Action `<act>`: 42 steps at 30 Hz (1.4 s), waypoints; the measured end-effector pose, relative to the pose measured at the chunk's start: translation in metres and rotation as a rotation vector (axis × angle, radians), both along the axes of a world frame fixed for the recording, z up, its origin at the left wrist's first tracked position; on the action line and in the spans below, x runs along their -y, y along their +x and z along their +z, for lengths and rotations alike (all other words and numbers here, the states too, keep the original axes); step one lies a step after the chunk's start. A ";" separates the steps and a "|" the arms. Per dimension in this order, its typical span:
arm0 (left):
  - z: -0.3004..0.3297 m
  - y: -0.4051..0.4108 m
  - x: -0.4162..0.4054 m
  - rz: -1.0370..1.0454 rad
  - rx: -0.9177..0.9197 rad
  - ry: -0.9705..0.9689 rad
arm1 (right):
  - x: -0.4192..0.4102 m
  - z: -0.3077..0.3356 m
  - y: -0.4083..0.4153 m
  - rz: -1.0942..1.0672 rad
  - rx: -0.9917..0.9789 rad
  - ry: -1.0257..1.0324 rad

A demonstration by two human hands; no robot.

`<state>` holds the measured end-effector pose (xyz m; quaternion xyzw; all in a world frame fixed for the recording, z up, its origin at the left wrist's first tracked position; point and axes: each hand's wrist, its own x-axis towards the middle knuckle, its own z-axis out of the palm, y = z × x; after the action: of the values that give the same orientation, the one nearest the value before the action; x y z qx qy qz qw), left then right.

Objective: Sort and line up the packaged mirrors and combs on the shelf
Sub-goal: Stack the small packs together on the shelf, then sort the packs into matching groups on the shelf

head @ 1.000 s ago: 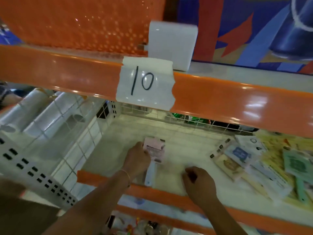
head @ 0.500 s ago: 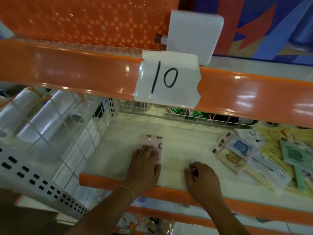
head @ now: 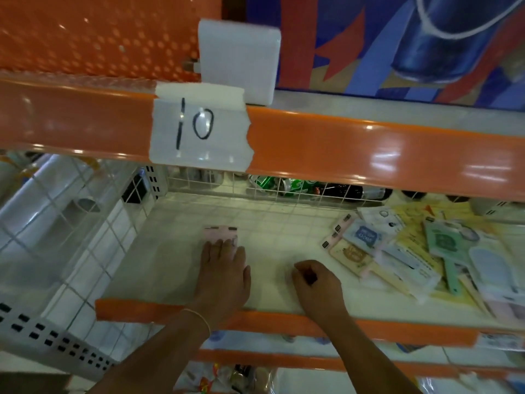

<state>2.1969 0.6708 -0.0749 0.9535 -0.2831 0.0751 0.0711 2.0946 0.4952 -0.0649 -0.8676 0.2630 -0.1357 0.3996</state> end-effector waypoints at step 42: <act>0.003 -0.038 0.015 -0.026 -0.042 -0.296 | 0.019 0.011 -0.015 -0.181 0.247 0.265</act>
<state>2.1590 0.6559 -0.0722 0.9301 -0.2800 0.0953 0.2178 2.0792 0.4764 -0.0538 -0.7569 0.3043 -0.2407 0.5259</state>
